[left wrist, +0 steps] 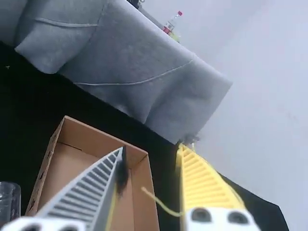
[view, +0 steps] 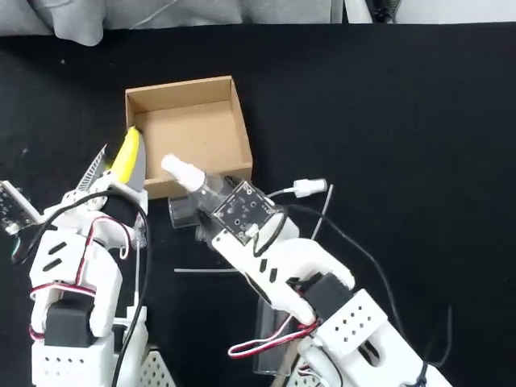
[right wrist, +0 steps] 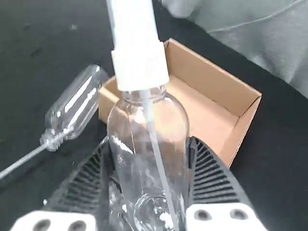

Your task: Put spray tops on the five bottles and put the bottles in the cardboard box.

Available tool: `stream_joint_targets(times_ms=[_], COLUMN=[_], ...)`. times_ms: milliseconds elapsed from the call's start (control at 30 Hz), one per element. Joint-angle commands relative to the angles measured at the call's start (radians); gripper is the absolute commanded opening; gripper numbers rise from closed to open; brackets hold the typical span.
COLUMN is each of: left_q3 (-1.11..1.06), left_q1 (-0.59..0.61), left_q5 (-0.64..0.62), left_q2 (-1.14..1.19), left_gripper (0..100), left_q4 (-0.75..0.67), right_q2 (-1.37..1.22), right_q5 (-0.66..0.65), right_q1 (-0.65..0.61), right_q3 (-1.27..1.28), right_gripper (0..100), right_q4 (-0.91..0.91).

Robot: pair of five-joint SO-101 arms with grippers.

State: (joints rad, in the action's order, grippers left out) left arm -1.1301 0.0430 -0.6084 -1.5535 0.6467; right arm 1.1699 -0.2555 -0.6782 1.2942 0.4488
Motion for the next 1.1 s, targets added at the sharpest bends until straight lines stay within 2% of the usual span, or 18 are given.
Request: stream_joint_targets(times_ms=[0,367,567,667,1067], left_q3=[0.010,-0.016,-0.022,-0.024,-0.024], left_q1=[0.015,0.007,0.004,-0.045,-0.202], left_q5=[0.002,0.006,0.035,0.098,0.175], left_q2=[-0.012,-0.011,-0.011,-0.009,-0.011], left_gripper=[16,16,16,16,16], left_q4=[-0.018,-0.020,-0.020,-0.018,-0.012], right_q2=[0.021,0.021,0.140,0.214,0.262], right_q5=[0.058,0.068,0.066,0.061,0.061], right_q1=[-0.006,-0.012,-0.014,-0.014,-0.014], right_q3=[-0.016,-0.018,0.013,0.058,0.105], right_gripper=[9.2,9.2,9.2,9.2,9.1], right_q4=[-0.068,-0.094,-0.084,-0.084,-0.084])
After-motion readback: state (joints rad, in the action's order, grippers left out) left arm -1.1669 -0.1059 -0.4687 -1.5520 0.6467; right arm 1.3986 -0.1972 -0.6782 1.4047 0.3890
